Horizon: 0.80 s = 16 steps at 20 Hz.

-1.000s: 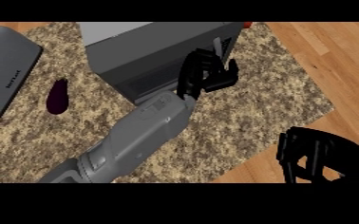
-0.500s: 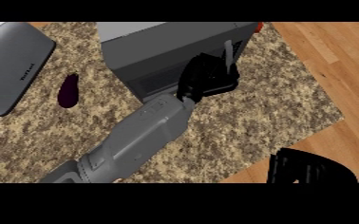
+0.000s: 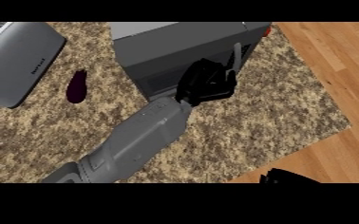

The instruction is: Pick up the milk, place it into the microwave and close the microwave

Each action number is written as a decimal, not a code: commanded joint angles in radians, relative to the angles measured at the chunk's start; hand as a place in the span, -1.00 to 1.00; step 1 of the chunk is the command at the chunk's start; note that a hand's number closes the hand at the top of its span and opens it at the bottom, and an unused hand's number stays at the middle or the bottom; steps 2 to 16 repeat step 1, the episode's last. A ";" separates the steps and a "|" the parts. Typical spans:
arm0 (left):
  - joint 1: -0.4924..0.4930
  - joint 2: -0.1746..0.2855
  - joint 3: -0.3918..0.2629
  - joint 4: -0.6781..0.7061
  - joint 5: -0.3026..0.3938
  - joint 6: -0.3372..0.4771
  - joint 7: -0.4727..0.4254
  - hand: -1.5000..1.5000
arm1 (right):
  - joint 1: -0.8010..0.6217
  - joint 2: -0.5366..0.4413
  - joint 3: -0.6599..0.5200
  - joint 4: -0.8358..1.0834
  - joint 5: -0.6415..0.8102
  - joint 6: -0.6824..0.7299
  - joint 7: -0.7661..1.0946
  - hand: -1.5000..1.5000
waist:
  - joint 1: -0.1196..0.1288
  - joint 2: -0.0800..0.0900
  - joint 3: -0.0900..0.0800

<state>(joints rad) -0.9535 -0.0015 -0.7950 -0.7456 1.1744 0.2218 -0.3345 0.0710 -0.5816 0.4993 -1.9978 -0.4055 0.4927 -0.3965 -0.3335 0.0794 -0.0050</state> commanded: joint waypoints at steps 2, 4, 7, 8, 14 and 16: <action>0.074 0.021 0.072 0.135 0.051 -0.010 -0.030 1.00 | 0.038 0.018 0.029 -0.049 0.043 -0.046 0.015 1.00 | 0.024 0.006 -0.004; 0.074 0.021 0.072 0.135 0.051 -0.010 -0.030 1.00 | 0.038 0.018 0.029 -0.049 0.043 -0.046 0.015 1.00 | 0.024 0.006 -0.004; 0.074 0.021 0.072 0.135 0.051 -0.010 -0.030 1.00 | 0.038 0.018 0.029 -0.049 0.043 -0.046 0.015 1.00 | 0.024 0.006 -0.004; 0.074 0.021 0.072 0.135 0.051 -0.010 -0.030 1.00 | 0.038 0.018 0.029 -0.049 0.043 -0.046 0.015 1.00 | 0.024 0.006 -0.004; 0.074 0.021 0.072 0.135 0.051 -0.010 -0.030 1.00 | 0.038 0.018 0.029 -0.049 0.043 -0.046 0.015 1.00 | 0.024 0.006 -0.004; 0.074 0.021 0.072 0.135 0.051 -0.010 -0.030 1.00 | 0.038 0.018 0.029 -0.049 0.043 -0.046 0.015 1.00 | 0.024 0.006 -0.004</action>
